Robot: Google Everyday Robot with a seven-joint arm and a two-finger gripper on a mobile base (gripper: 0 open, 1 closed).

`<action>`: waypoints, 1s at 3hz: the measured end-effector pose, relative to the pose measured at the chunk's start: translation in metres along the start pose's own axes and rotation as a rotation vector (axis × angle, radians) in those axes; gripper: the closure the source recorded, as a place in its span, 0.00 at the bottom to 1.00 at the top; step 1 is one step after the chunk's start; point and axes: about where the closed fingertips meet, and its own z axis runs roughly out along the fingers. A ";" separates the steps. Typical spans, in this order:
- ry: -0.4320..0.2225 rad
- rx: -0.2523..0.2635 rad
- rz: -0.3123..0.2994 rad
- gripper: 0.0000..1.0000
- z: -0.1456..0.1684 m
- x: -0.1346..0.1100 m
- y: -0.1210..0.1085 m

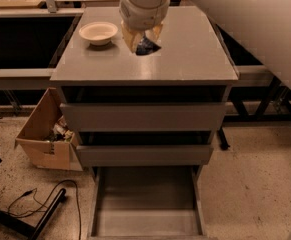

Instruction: Pick rxbar blueberry from bottom drawer and place on counter

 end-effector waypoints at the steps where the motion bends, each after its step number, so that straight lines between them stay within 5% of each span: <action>1: -0.081 0.082 0.081 1.00 0.009 -0.038 -0.042; 2: -0.091 0.178 0.194 1.00 0.059 -0.048 -0.094; 3: -0.054 0.190 0.327 0.81 0.132 -0.018 -0.136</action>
Offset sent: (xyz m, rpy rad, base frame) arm 0.1857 -0.0981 -0.0822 -0.0227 -0.1749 -0.4748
